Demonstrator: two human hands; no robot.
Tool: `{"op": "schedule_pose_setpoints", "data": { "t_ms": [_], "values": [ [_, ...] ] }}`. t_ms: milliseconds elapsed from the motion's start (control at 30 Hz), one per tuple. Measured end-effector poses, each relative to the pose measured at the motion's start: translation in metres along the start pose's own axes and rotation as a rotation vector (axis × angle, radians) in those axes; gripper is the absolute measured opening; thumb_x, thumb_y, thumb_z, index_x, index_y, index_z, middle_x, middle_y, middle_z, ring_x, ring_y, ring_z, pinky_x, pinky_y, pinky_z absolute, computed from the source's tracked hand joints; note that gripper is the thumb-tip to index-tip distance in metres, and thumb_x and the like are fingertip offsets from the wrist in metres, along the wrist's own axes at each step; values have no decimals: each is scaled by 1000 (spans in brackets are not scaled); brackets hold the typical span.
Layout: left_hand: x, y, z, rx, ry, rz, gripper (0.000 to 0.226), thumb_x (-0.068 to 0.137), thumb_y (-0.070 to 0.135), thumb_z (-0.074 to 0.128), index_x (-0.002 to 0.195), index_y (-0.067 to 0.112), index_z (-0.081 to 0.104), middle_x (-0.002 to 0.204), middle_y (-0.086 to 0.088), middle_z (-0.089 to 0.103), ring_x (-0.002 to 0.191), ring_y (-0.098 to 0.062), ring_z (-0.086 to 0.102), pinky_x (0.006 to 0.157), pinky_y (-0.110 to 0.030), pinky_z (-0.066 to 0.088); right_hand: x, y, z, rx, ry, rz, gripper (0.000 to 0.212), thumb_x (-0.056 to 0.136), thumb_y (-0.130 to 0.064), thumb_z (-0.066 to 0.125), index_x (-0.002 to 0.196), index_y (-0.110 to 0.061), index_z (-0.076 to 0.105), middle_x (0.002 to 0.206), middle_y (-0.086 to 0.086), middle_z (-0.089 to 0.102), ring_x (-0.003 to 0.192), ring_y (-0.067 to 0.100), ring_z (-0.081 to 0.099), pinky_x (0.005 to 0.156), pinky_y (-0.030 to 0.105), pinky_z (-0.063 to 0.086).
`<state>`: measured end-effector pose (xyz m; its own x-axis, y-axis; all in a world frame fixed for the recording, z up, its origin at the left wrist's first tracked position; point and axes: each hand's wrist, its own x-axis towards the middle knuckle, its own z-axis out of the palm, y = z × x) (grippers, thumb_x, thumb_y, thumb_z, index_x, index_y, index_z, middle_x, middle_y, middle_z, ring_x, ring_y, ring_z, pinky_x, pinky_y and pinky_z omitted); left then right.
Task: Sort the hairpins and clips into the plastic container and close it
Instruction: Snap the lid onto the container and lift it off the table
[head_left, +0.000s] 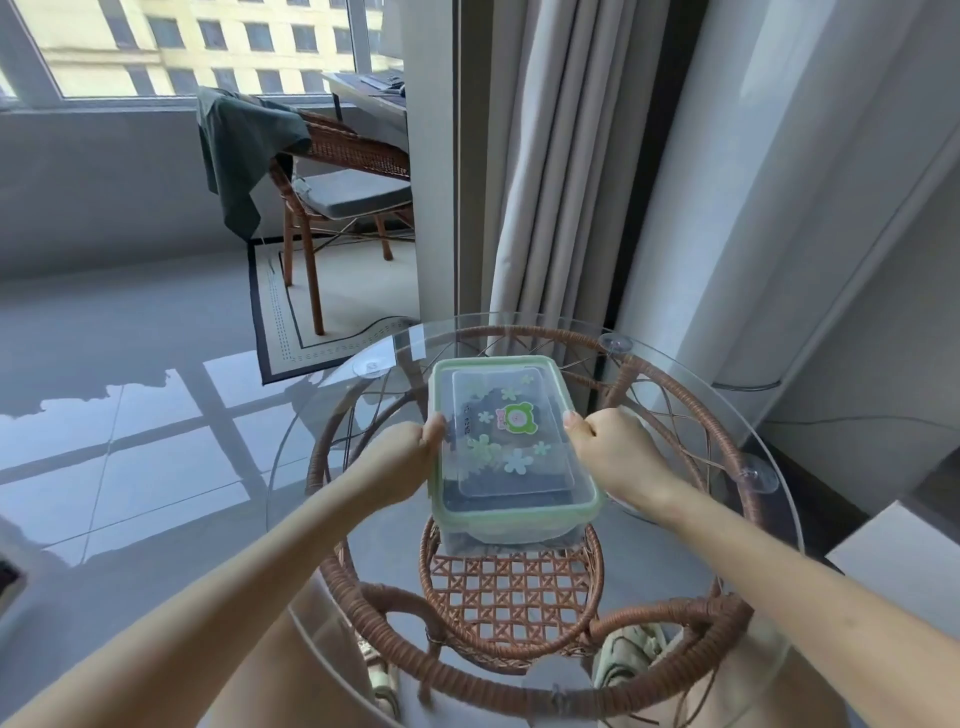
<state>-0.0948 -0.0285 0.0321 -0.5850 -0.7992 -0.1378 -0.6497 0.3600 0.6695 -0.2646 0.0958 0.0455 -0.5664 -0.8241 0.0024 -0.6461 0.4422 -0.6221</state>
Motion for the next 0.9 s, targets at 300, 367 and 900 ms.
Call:
{"op": "schedule_pose_setpoints", "data": {
  "t_ms": [300, 367, 900],
  "values": [
    [-68, -47, -1, -509, 36, -142, 50, 70, 63, 59, 90, 18, 64, 88, -4, 67, 83, -21, 63, 88, -40, 52, -56, -21, 21, 756, -338, 334, 38, 95, -29, 48, 96, 7, 57, 56, 12, 63, 48, 21, 62, 47, 30, 52],
    [-80, -60, -2, -577, 127, -239, 66, 60, 67, 61, 100, 15, 62, 89, -5, 62, 80, -18, 62, 77, -36, 56, -63, -32, 32, 857, -370, 330, 35, 95, -25, 49, 97, 8, 59, 59, 14, 66, 52, 21, 64, 48, 29, 53],
    [-110, -180, -105, -1157, 633, -232, 36, 86, 18, 58, 122, 19, 56, 103, -10, 64, 62, -18, 71, 59, -35, 60, -12, -45, 65, 169, 24, -69, 37, 92, -45, 45, 112, -16, 58, 109, 3, 68, 103, 24, 62, 86, 37, 50]
  ]
}}
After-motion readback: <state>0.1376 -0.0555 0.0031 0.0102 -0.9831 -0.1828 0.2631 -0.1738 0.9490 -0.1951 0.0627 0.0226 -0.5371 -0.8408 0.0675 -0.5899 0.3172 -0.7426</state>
